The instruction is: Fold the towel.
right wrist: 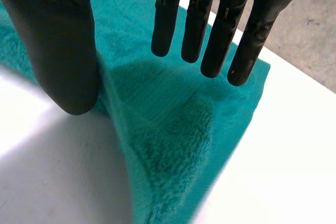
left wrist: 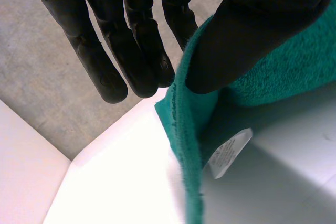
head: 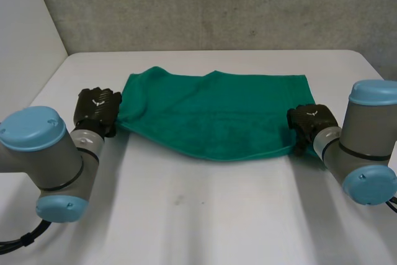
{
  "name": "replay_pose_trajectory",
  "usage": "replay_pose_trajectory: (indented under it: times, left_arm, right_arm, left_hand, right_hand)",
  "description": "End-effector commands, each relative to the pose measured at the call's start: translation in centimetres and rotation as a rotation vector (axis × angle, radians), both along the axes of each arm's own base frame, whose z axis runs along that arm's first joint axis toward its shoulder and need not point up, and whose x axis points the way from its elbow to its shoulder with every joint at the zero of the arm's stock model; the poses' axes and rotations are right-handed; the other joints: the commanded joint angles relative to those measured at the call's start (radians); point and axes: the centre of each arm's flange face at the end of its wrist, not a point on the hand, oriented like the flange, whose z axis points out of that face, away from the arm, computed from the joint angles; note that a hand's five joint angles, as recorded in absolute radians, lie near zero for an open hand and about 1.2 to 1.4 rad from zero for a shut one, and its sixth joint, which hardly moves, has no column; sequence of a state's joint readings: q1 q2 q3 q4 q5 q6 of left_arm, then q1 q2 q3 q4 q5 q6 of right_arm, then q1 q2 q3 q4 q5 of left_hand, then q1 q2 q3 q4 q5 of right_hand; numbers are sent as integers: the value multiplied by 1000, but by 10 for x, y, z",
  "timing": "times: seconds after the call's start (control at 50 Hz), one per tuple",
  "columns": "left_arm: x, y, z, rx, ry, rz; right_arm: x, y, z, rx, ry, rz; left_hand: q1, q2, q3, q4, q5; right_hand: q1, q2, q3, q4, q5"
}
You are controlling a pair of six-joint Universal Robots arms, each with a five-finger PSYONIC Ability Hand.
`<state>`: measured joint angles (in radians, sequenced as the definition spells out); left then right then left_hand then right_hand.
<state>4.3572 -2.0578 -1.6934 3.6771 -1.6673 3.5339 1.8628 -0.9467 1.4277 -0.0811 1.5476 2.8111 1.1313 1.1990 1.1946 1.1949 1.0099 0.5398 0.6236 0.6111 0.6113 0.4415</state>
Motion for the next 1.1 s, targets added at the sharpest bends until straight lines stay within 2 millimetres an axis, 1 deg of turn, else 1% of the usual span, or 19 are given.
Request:
replay_pose_trajectory:
  times: [0.02, 0.14, 0.28, 0.36, 0.44, 0.5, 0.52, 0.54, 0.58, 0.66, 0.68, 0.74, 0.82, 0.84, 0.92, 0.96, 1.0, 1.04, 1.1]
  left_arm:
    - [5, -3, 14, -33, 16, 17]
    - [7, -1, 15, -31, 16, 20]
    - [8, 0, 14, -27, 14, 21]
    - [11, -2, 14, -26, 12, 30]
    - [14, -4, 13, -19, 9, 40]
    - [14, -4, 13, -17, 9, 40]
    - [14, -4, 13, -19, 9, 40]
    - [15, -4, 13, -19, 9, 41]
    - [15, -3, 12, -12, 7, 44]
    - [17, 1, 7, 10, -14, 45]
    - [18, 2, 6, 20, -19, 45]
    - [22, 11, 2, 79, -42, 48]
    - [28, 27, 6, 174, -98, 45]
    - [29, 31, 6, 199, -118, 43]
    - [38, 57, 3, 350, -272, 13]
    - [44, 71, 2, 430, -353, -8]
    - [47, 80, 3, 462, -394, -23]
    - [46, 81, 3, 455, -396, -30]
    - [41, 77, 6, 406, -385, -35]
  right_arm:
    - [-5, 4, -2, 16, -62, -39]
    - [-21, -6, 0, 51, -159, -130]
    - [-28, -10, 0, 56, -164, -158]
    - [-38, -11, -3, 80, -153, -181]
    - [-42, -10, -5, 114, -149, -187]
    - [-44, -8, -7, 134, -145, -190]
    - [-45, -7, -7, 149, -141, -183]
    - [-45, -7, -7, 150, -141, -183]
    - [-46, -3, -9, 183, -129, -153]
    - [-48, 2, -3, 210, -103, -84]
    - [-49, 5, 6, 196, -79, -60]
    - [-51, 12, 19, 180, 2, -15]
    - [-54, 32, 40, 162, 202, 93]
    - [-57, 43, 48, 161, 282, 127]
    - [-71, 68, 58, 199, 503, 164]
    - [-77, 76, 58, 225, 589, 172]
    - [-81, 81, 58, 241, 663, 176]
    - [-82, 79, 59, 232, 679, 167]
    - [-77, 71, 63, 170, 660, 147]
  left_hand:
    - [265, 197, 202, 201, 212]
    - [265, 197, 202, 201, 212]
    - [265, 197, 202, 201, 212]
    - [265, 197, 202, 201, 212]
    - [265, 197, 202, 201, 212]
    - [265, 197, 202, 201, 212]
    - [265, 197, 202, 201, 212]
    - [265, 197, 202, 201, 212]
    - [265, 197, 202, 201, 212]
    - [265, 197, 202, 201, 212]
    - [265, 197, 202, 201, 212]
    - [265, 197, 202, 201, 212]
    - [265, 197, 202, 201, 212]
    - [265, 197, 202, 201, 212]
    - [265, 197, 202, 201, 212]
    - [265, 197, 202, 201, 212]
    - [265, 197, 202, 201, 212]
    - [265, 197, 202, 201, 212]
    - [265, 197, 202, 201, 212]
  right_hand:
    - [121, 37, 49, 49, 44]
    - [144, 60, 73, 73, 68]
    - [191, 107, 120, 119, 115]
    - [229, 145, 158, 158, 153]
    - [361, 277, 290, 290, 285]
    - [543, 459, 471, 471, 467]
    - [686, 602, 614, 614, 610]
    - [687, 603, 616, 616, 611]
    - [856, 772, 785, 784, 780]
    - [856, 773, 785, 785, 780]
    - [856, 773, 785, 785, 780]
    - [856, 773, 785, 785, 780]
    - [856, 773, 785, 785, 780]
    - [856, 773, 785, 785, 780]
    - [856, 773, 785, 785, 780]
    - [856, 773, 785, 785, 780]
    - [856, 773, 785, 785, 780]
    - [856, 773, 785, 785, 780]
    - [856, 773, 785, 785, 780]
